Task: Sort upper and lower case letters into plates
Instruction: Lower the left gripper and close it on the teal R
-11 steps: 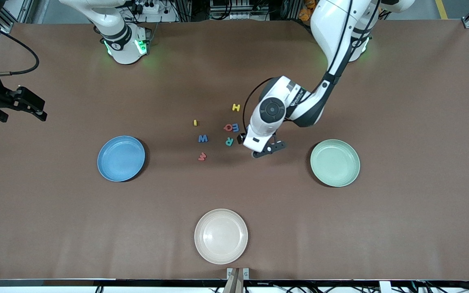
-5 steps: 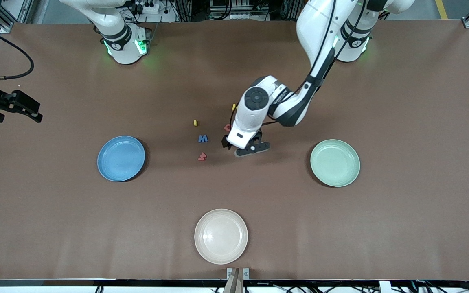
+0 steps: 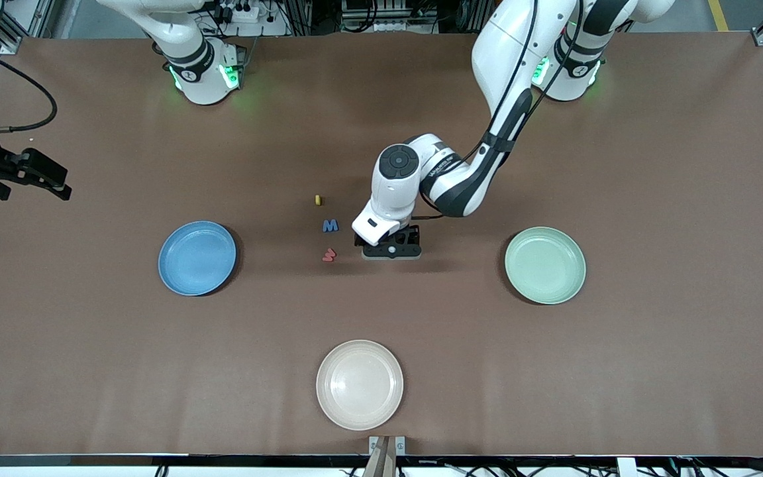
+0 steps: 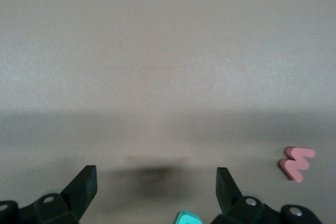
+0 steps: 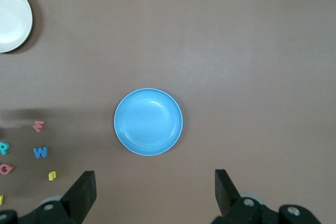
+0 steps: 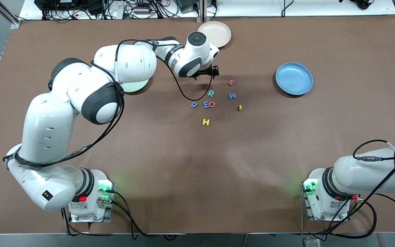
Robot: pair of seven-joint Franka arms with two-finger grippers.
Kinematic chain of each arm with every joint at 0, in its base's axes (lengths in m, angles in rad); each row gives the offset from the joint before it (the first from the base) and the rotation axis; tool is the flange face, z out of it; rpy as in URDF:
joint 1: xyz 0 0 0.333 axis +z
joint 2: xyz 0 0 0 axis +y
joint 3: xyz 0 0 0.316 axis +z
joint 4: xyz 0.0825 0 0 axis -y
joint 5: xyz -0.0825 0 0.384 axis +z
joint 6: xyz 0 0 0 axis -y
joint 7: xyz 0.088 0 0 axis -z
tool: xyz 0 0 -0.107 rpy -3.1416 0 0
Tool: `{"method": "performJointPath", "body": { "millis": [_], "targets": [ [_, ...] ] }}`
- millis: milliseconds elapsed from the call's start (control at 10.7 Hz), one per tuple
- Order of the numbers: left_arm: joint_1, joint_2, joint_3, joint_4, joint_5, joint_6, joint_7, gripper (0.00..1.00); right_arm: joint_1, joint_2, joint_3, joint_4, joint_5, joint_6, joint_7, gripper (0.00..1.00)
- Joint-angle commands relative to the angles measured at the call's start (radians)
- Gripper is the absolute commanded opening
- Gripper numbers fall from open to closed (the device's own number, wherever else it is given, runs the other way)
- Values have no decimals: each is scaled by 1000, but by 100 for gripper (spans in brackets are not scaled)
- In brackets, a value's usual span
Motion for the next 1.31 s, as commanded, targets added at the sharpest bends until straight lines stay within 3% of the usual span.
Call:
{"method": "performJointPath", "body": {
  "millis": [0, 373, 1120, 1213],
  "targets": [
    [-17, 18, 6, 28, 32, -4, 12, 100, -23, -20, 9, -43, 15, 13, -4, 100],
    [-91, 43, 9, 27, 47, -6, 127, 100, -29, -25, 9, -58, 16, 27, -3, 100],
    [-80, 67, 12, 25, 78, -6, 213, 100, -29, -20, 9, -55, 16, 12, 5, 100],
    [-82, 69, 12, 22, 78, -9, 211, 89, -27, -20, 9, -55, 16, 10, 5, 100]
  ]
}}
